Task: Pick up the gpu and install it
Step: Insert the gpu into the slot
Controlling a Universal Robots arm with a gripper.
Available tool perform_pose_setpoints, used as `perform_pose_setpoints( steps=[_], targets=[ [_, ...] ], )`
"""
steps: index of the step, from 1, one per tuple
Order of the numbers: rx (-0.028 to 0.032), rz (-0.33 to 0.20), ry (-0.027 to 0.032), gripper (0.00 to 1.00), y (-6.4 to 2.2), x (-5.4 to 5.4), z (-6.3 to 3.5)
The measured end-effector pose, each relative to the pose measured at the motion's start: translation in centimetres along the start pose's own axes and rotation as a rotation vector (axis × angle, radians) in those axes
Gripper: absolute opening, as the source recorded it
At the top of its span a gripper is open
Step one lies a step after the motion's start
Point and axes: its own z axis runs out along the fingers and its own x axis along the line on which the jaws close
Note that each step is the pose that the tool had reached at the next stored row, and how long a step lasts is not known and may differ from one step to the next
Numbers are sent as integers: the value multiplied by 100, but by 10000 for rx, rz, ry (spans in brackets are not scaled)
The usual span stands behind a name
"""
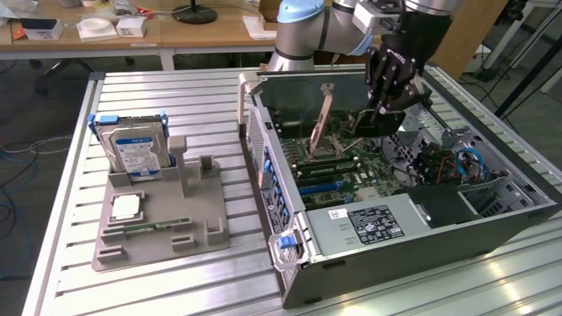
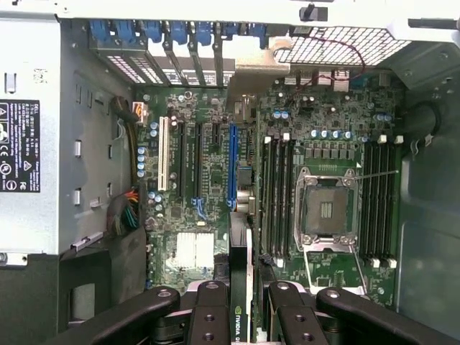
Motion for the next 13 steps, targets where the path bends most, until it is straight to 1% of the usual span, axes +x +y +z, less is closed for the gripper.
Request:
perform_pose_setpoints(
  steps=[4, 13],
  targets=[
    [-1, 0, 22, 26, 0, 0, 24],
    [-1, 0, 36, 26, -1, 0, 44]
  ],
)
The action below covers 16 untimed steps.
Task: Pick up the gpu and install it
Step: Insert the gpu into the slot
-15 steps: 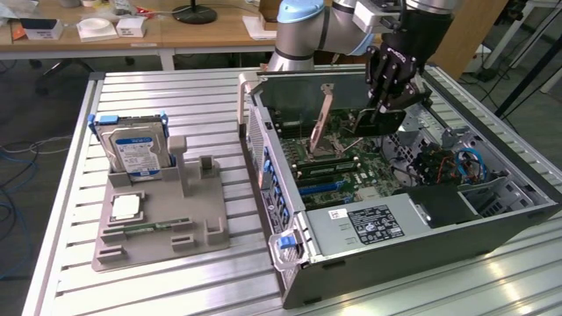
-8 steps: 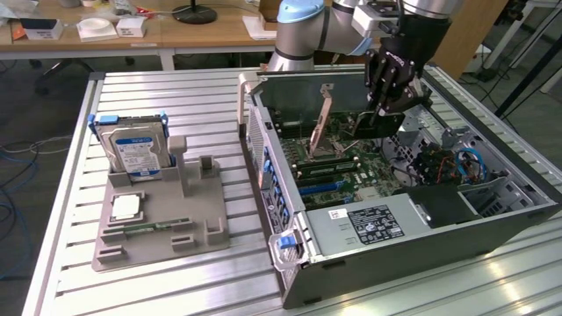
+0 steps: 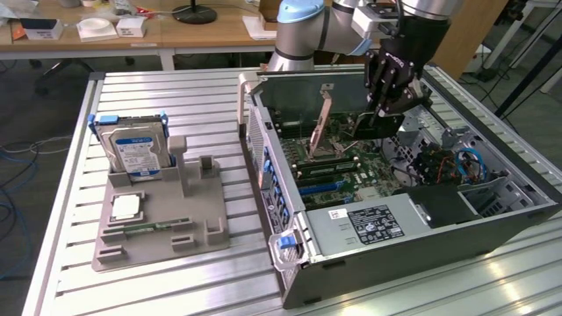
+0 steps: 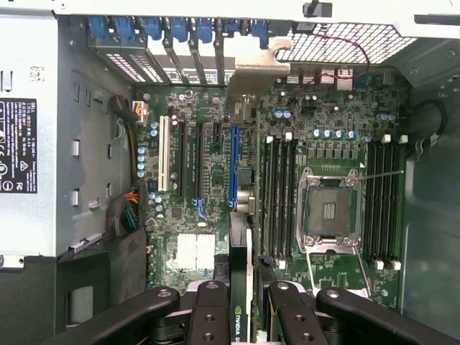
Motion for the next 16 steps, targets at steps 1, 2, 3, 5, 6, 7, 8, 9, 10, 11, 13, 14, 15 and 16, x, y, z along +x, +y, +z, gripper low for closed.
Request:
perform_pose_setpoints(
  steps=[1, 2, 3, 5, 6, 7, 8, 9, 10, 11, 13, 14, 15, 16],
  targets=[
    [0, 1, -1, 26, 0, 0, 0],
    [0, 1, -1, 26, 0, 0, 0],
    [0, 1, -1, 26, 0, 0, 1],
    [2, 0, -4, 26, 0, -1, 8],
    [1, 1, -3, 26, 0, 0, 12],
    [1, 0, -2, 26, 0, 0, 18],
    [0, 1, -2, 26, 0, 0, 25],
    [0, 0, -1, 26, -1, 0, 32],
    [0, 0, -1, 26, -1, 0, 40],
    [0, 1, 0, 26, -1, 0, 49],
    [1, 1, 0, 26, -1, -1, 69],
    [0, 1, 1, 26, -1, 0, 79],
    [0, 1, 0, 26, 0, -1, 91],
    [0, 1, 1, 26, 1, -1, 102]
  ],
)
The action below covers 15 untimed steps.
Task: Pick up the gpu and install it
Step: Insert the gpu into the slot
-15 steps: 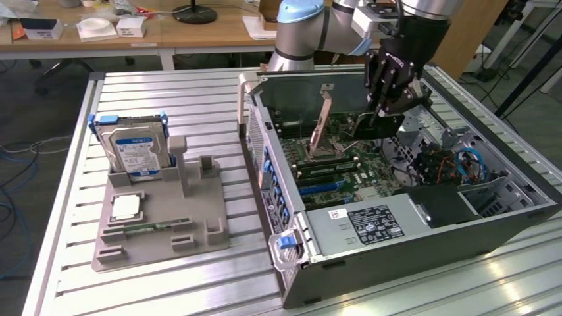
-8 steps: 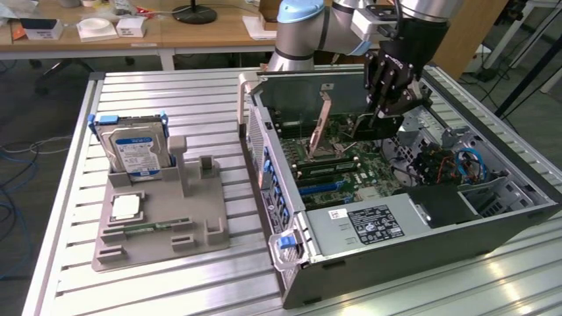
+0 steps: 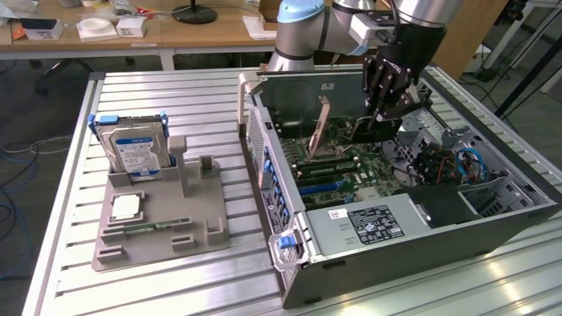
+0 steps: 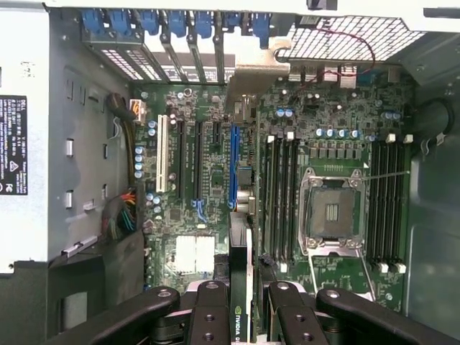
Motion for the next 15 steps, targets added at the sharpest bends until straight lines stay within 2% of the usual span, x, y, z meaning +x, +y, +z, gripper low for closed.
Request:
perform_pose_setpoints(
  steps=[4, 5, 7, 8, 15],
  targets=[
    [6, 0, 6, 26, 7, 0, 41],
    [30, 1, 7, 26, 10, 0, 47],
    [164, 1, 11, 26, 20, 0, 59],
    [203, 1, 12, 26, 22, 0, 62],
    [206, 0, 14, 26, 23, 0, 79]
  ],
)
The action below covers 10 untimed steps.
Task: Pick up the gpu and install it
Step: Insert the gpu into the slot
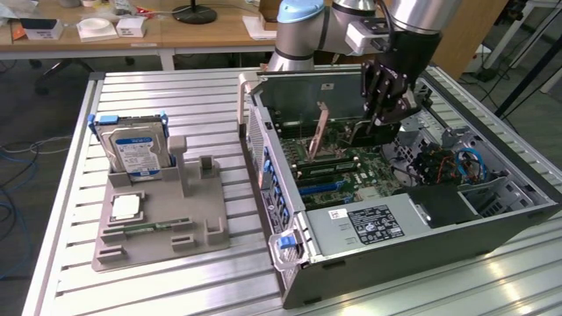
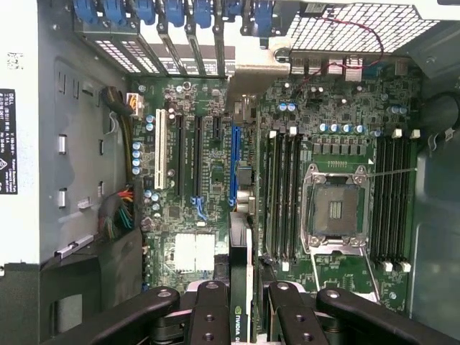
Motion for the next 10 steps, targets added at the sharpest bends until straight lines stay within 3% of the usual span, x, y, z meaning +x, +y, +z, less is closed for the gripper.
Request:
perform_pose_setpoints(
  steps=[10],
  targets=[
    [0, 1, 1, 26, 16, 2, 53]
  ],
)
